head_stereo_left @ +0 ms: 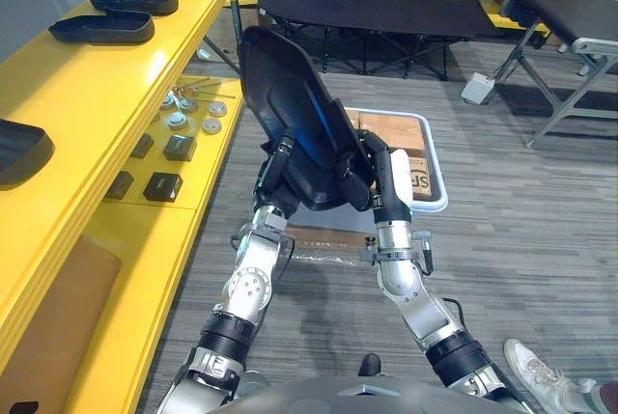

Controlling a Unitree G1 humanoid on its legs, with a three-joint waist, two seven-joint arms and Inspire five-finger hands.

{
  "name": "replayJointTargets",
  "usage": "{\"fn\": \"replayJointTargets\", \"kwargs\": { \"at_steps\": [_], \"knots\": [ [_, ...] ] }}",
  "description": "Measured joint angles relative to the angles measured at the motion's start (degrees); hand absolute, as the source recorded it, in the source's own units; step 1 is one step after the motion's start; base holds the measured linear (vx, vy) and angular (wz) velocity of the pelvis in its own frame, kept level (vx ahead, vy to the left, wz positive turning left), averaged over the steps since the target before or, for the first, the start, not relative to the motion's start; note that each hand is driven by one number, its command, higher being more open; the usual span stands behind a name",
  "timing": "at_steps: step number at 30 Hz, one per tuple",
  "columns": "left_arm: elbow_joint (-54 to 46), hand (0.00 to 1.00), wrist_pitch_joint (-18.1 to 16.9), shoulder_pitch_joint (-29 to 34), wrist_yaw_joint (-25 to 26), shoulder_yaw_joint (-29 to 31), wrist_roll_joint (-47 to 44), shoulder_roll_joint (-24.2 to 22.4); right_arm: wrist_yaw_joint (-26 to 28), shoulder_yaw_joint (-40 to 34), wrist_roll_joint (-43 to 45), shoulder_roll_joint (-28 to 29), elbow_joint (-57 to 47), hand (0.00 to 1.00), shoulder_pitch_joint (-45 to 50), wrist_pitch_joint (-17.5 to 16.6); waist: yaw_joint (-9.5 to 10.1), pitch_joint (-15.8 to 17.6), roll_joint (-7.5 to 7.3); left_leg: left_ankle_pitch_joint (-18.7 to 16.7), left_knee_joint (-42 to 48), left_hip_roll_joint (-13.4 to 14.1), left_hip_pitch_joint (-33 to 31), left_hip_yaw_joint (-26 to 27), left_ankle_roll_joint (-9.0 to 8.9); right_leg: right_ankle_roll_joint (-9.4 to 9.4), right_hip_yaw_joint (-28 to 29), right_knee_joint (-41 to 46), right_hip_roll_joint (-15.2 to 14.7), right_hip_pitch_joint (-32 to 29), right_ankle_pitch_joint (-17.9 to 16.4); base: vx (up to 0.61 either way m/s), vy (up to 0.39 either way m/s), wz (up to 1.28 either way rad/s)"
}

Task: Walk over and take three plastic housings, then place them on the shelf

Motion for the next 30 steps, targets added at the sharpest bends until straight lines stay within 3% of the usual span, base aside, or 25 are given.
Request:
{"fn": "replayJointTargets", "kwargs": {
  "at_steps": [3,8,13,16,18,20,21,24,27,30],
  "knots": [
    [-1.9,0.00,-0.8,0.0,0.4,-0.5,0.9,0.0,-1.2,0.8,2.6,-0.2,-1.6,1.00,0.1,-0.8,-0.07,-0.2,0.26,0.1,0.0,0.0,0.0,0.0,-0.23,-0.03,0.0,0.0,0.0,-0.1,0.0,0.00,0.000,0.00],
    [-10.0,0.00,-3.0,0.1,4.5,-0.4,10.8,0.0,-1.5,1.1,5.2,-0.2,-6.1,1.00,0.0,-1.0,0.15,-0.5,0.79,-0.1,0.7,0.0,0.0,0.0,0.07,0.22,0.0,0.0,0.0,0.1,0.2,0.01,0.001,0.00],
    [-15.0,0.00,-5.5,3.1,9.2,4.6,22.7,-0.9,-0.3,1.0,9.2,0.2,-10.4,1.00,0.1,-0.7,0.16,-1.2,1.85,-0.6,1.0,0.0,0.1,0.1,0.19,0.25,0.0,0.0,0.0,0.3,0.2,0.00,0.000,0.00],
    [-15.0,0.00,-7.8,6.8,19.3,10.7,37.8,-1.4,0.1,-2.2,11.5,0.5,-12.6,1.00,2.6,-0.7,0.17,-1.3,2.04,-1.2,1.1,0.0,0.1,0.1,0.12,0.48,0.0,0.0,0.0,0.4,0.0,0.00,0.000,0.00],
    [-15.0,0.00,-8.8,9.5,30.1,16.7,50.7,-1.9,-0.2,-6.3,14.3,0.9,-13.6,1.00,5.6,-0.7,0.09,-1.3,2.03,-1.2,1.0,0.0,0.2,0.1,0.05,0.57,0.0,0.0,0.0,0.4,-0.3,0.00,0.000,0.00],
    [-15.0,0.00,-9.0,10.3,37.8,20.4,59.2,-2.4,-0.3,-9.5,17.2,1.5,-13.6,1.00,7.7,-0.7,0.24,-1.3,2.05,-1.3,1.0,0.0,0.2,0.1,0.02,0.54,0.0,0.0,0.0,0.4,-0.4,0.00,0.000,0.00],
    [-15.2,0.00,-9.2,10.9,44.7,23.9,66.1,-2.5,-0.3,-12.3,20.3,2.5,-13.6,1.00,9.8,-0.7,0.25,-1.3,2.06,-1.4,1.0,0.0,0.2,0.1,-0.03,0.54,0.0,0.0,0.0,0.4,-0.4,0.00,0.000,0.00],
    [-17.0,0.00,-9.6,10.9,53.6,27.9,74.6,-2.7,-1.3,-15.6,21.6,3.4,-13.5,1.00,14.1,-0.6,0.28,-1.3,2.04,-1.6,1.1,0.0,0.2,0.2,-0.15,0.55,0.0,0.0,-0.1,0.4,-0.4,0.03,0.009,-0.01],
    [-19.2,0.00,-9.9,10.9,55.8,27.4,79.6,-2.8,-1.2,-17.1,20.1,3.4,-11.3,1.00,16.0,-0.1,0.02,-1.3,2.04,-2.1,1.6,0.0,0.1,0.4,-0.09,0.59,0.3,0.0,-0.1,0.4,-0.5,0.02,0.010,-0.05],
    [-19.7,0.00,-11.1,10.9,53.5,24.8,79.2,-2.9,1.2,-17.9,20.1,3.6,-7.4,1.00,18.7,-0.1,-1.17,-1.7,2.90,-2.5,1.9,-0.1,0.1,1.1,0.00,0.68,0.9,0.0,-0.2,0.0,-0.6,0.02,0.011,-0.08]
  ]
}}
